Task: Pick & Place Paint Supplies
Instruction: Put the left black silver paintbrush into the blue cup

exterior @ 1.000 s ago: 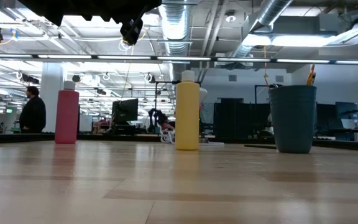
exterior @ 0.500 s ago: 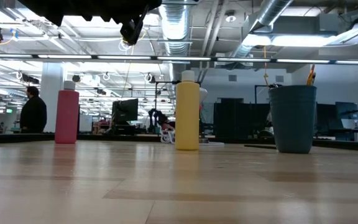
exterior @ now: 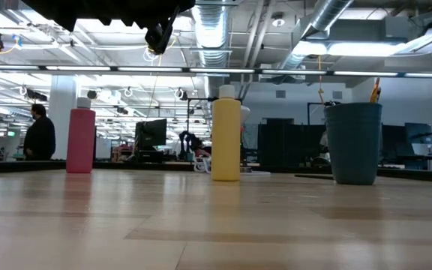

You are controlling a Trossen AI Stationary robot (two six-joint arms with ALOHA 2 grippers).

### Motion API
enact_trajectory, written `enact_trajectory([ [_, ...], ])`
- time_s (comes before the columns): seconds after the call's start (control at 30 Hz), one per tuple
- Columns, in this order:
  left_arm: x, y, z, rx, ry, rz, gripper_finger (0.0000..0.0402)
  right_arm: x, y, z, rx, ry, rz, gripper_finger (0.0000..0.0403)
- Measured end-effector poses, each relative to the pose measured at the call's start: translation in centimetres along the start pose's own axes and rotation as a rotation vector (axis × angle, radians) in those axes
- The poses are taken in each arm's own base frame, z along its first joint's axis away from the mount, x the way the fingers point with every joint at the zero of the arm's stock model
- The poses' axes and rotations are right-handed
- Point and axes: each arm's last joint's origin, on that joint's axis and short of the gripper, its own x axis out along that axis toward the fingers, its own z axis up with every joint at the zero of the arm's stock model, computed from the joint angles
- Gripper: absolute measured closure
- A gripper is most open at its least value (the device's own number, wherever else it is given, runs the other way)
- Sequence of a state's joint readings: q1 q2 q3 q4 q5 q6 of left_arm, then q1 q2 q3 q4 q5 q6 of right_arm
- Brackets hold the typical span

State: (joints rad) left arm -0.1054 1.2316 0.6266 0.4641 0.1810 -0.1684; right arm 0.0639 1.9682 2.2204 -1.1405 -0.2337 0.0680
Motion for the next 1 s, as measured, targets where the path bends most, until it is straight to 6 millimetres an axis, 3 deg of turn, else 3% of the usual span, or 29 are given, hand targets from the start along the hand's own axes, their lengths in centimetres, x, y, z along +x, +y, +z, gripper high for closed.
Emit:
enact_trajectory([
  [1.0,-0.04,0.23,0.26,-0.096,-0.028,0.026,0.0401,-0.15,-0.67,0.08,-0.012,-0.007,-0.02,0.0269],
])
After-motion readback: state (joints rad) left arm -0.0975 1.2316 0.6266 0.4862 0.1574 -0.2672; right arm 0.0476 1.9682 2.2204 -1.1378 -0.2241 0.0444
